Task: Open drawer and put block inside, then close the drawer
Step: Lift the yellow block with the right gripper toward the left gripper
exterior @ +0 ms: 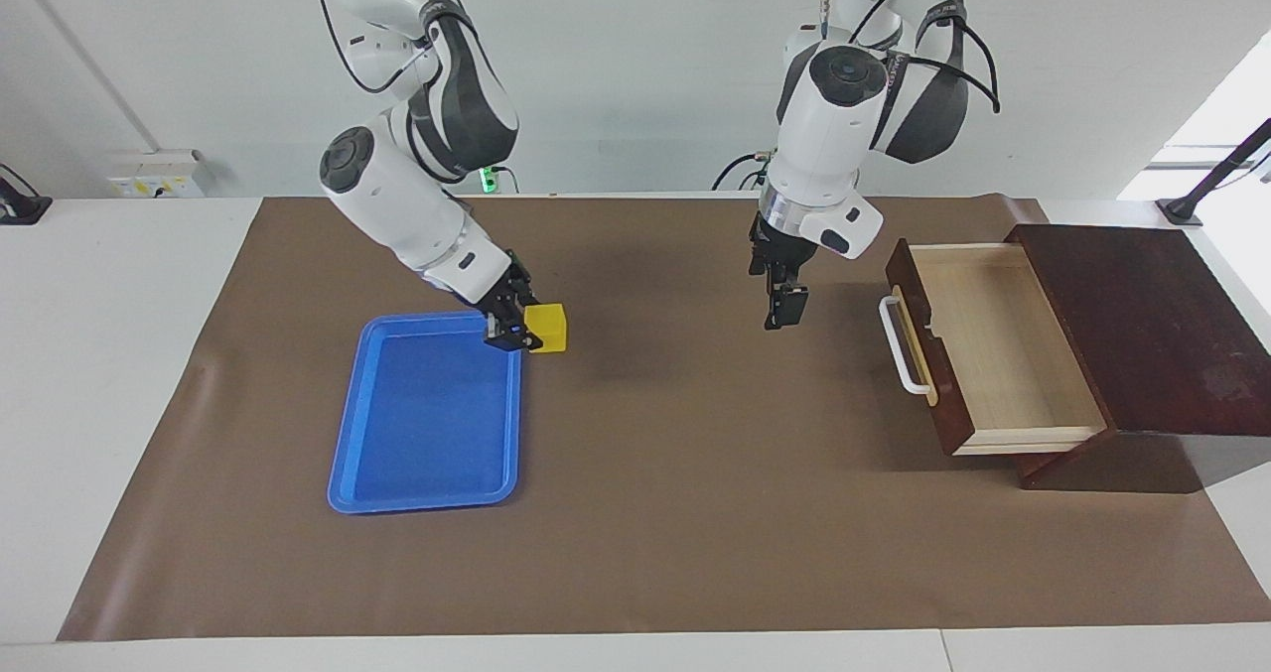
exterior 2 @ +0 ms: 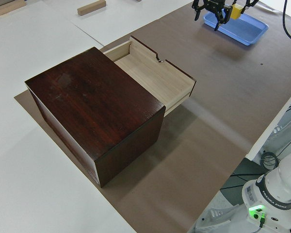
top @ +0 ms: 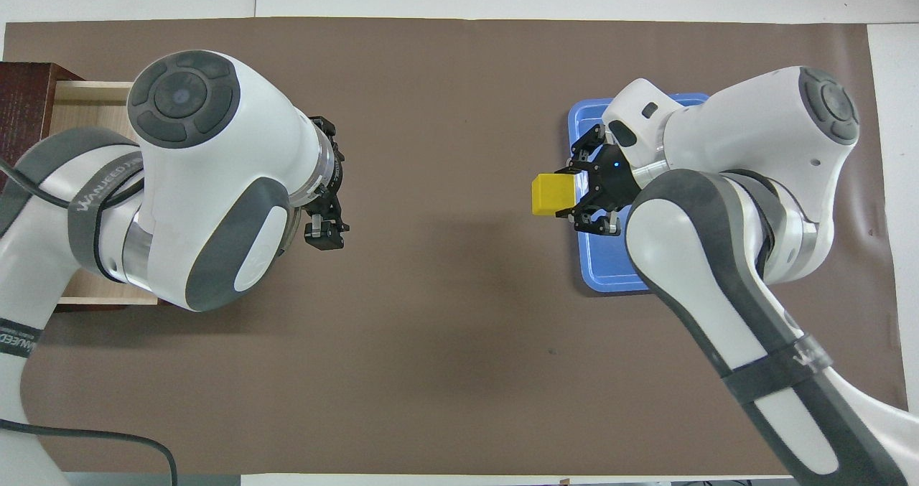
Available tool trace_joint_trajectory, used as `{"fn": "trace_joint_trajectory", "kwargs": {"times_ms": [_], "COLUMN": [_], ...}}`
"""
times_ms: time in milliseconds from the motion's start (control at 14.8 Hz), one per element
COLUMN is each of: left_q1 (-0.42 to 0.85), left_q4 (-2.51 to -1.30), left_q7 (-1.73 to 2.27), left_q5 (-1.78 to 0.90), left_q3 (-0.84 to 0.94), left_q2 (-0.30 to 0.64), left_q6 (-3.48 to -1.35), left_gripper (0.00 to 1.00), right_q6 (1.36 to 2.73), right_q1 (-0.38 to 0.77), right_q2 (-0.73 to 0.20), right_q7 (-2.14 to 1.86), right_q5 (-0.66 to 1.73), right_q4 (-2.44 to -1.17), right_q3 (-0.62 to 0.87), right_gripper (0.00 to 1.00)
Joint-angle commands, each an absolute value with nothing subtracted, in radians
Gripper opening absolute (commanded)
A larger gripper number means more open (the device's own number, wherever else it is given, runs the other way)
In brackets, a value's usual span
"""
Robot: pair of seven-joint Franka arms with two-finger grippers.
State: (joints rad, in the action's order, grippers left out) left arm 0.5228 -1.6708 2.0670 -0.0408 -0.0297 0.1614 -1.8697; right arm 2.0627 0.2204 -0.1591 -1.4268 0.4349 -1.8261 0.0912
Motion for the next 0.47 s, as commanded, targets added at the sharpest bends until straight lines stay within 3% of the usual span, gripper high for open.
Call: {"fn": "trace_joint_trajectory", "kwargs": {"times_ms": [0, 404], "left_q1": [0.578, 0.607], "left_q4": [-1.634, -1.594], "left_q7": [2.117, 2.187], "left_q5": [-0.048, -0.048], "left_q3": [-0.046, -0.045], "left_q2": [0.216, 0.245], "left_q6": [-1.875, -1.875], "left_gripper": [1.00, 1.00], "right_q6": [2.039, 2.051], "right_q1": [0.293, 0.419], "right_q2": [-0.189, -0.209], "right_q7": [-1.294, -1.119], "right_q5": [0.378, 0.283], "right_q4": [-1.749, -1.689], "right_q3": [0.089, 0.089], "right_gripper": [0.00, 0.00]}}
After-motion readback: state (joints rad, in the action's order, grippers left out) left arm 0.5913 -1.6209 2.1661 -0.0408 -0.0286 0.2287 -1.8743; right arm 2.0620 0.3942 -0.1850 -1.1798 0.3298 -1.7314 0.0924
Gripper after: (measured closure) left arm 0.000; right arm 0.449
